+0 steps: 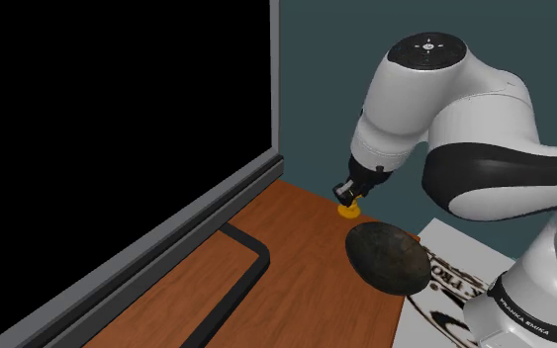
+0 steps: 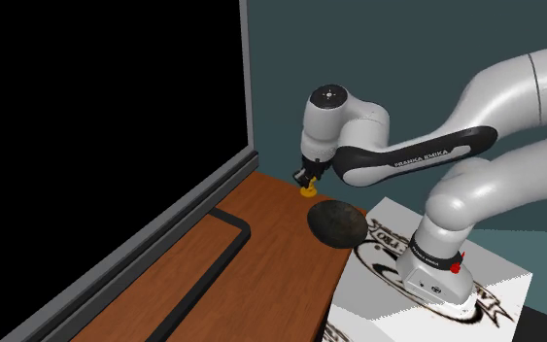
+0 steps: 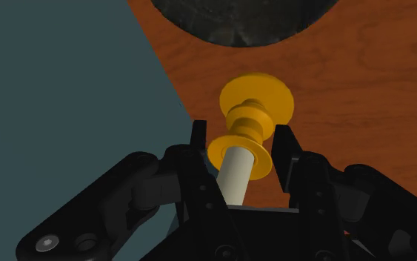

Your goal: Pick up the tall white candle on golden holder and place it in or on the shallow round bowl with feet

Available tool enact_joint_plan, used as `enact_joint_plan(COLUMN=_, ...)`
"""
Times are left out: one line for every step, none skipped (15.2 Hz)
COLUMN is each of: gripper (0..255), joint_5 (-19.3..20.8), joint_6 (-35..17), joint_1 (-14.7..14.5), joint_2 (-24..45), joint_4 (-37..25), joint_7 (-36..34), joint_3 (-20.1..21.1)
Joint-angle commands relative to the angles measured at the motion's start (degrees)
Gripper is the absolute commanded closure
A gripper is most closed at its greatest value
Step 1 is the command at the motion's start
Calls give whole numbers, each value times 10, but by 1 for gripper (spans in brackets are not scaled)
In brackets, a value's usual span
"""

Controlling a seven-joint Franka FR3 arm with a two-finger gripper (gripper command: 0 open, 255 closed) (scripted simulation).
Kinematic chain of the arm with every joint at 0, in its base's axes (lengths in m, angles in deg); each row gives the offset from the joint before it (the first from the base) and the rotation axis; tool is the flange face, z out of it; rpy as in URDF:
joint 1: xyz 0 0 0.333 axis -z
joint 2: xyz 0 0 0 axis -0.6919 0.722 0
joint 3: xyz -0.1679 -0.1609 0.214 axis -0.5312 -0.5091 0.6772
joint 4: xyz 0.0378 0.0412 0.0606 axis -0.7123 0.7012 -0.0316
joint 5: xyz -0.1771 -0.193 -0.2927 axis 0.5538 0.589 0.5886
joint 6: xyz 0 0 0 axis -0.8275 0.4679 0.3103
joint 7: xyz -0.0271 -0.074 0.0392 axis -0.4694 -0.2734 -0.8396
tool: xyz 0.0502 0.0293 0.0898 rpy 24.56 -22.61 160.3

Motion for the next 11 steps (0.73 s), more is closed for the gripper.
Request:
enact_joint_plan(gripper=255, joint_5=-21, joint_6=21, joint_1=-38, joint_2=-54, joint_4=38, joint_7=5, joint_3=-14)
enact_joint_plan(gripper=255, joint_5=-30, joint_6=33, joint_1=-57, joint_2=-80, joint_4=55, joint_7=5, joint_3=-19)
enact_joint_plan(gripper=255, joint_5=-39, joint_6=46, joint_1=-76, joint_2=-106, joint_4=72, joint_7=5, joint_3=-22)
enact_joint_plan(gripper=255, joint_5=-47, joint_6=60, joint_1=-96, joint_2=-133, joint_4=89, joint_7=3, joint_3=-26)
enact_joint_plan(gripper=255, joint_5=-55, joint_6=76, joint_1=-116, joint_2=-161, joint_4=105, joint_7=1, joint_3=-28)
enact_joint_plan(gripper=255, joint_5=-63, joint_6=94, joint_1=-137, joint_2=-189, joint_4=120, joint_7=-3, joint_3=-30)
enact_joint_plan(gripper=255, joint_5=-71, joint_6=116, joint_1=-161, joint_2=-221, joint_4=136, joint_7=-8, joint_3=-32)
enact_joint_plan(gripper=255, joint_5=-73, joint_6=107, joint_1=-162, joint_2=-218, joint_4=142, joint_7=-11, joint_3=-28)
enact_joint_plan(gripper=255, joint_5=-76, joint_6=99, joint_1=-164, joint_2=-214, joint_4=148, joint_7=-14, joint_3=-24)
enact_joint_plan(gripper=255, joint_5=-79, joint_6=90, joint_1=-165, joint_2=-210, joint_4=153, joint_7=-17, joint_3=-19)
enact_joint_plan(gripper=255, joint_5=-82, joint_6=81, joint_1=-166, joint_2=-205, joint_4=159, joint_7=-20, joint_3=-15)
